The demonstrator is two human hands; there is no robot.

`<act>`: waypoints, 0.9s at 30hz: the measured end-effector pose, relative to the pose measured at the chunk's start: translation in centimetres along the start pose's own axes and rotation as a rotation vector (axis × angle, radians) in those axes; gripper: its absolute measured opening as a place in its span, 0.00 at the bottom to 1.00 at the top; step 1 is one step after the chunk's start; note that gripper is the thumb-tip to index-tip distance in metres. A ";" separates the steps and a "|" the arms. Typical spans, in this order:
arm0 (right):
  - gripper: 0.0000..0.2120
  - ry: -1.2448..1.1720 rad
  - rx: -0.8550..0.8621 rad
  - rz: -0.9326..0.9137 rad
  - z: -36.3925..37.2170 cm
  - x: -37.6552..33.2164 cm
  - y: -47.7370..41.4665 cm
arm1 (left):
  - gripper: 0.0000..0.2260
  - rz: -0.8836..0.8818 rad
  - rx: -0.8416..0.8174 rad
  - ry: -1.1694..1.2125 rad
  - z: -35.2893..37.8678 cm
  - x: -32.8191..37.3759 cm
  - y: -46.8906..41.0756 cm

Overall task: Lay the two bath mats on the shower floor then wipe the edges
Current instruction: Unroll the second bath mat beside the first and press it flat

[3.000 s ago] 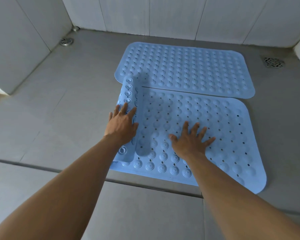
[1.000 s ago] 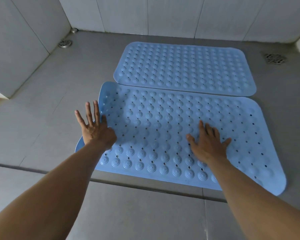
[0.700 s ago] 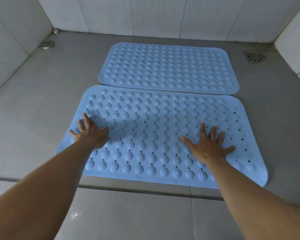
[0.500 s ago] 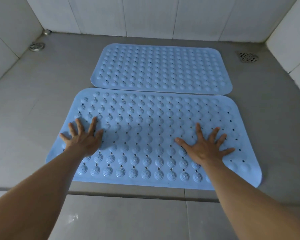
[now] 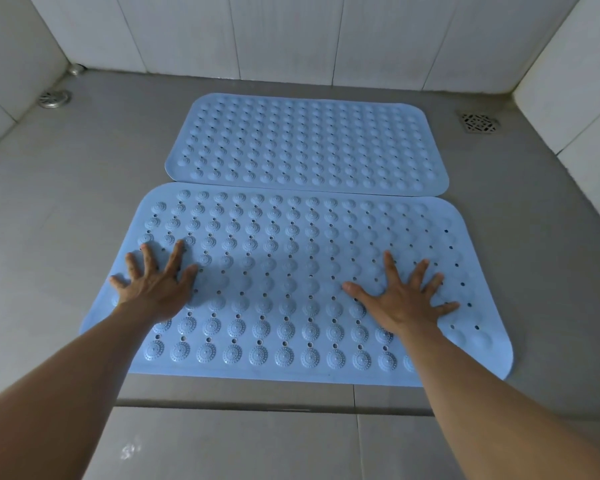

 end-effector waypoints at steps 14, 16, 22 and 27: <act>0.61 0.001 -0.001 0.008 -0.3 0.4 -0.4 | 0.29 -0.009 0.043 0.009 -0.1 0.1 -0.4; 0.64 -0.020 -0.004 0.022 -0.4 0.5 -0.4 | 0.30 -0.013 0.048 0.013 -0.3 0.0 -0.6; 0.57 -0.021 0.030 0.026 -0.5 0.5 -1.0 | 0.34 -0.049 -0.007 0.003 -1.2 0.4 -0.9; 0.48 0.081 0.192 -0.047 -1.5 -2.6 -2.1 | 0.26 0.003 0.125 0.013 -3.4 1.6 -1.8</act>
Point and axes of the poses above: each hand's wrist, its own y-axis away from the middle knuckle, its own z-axis out of the palm, x = y × z, the point moved 6 cm from there along -y, towards the middle knuckle, and after that the axes turned 9 degrees about y, right-handed, at the moved point
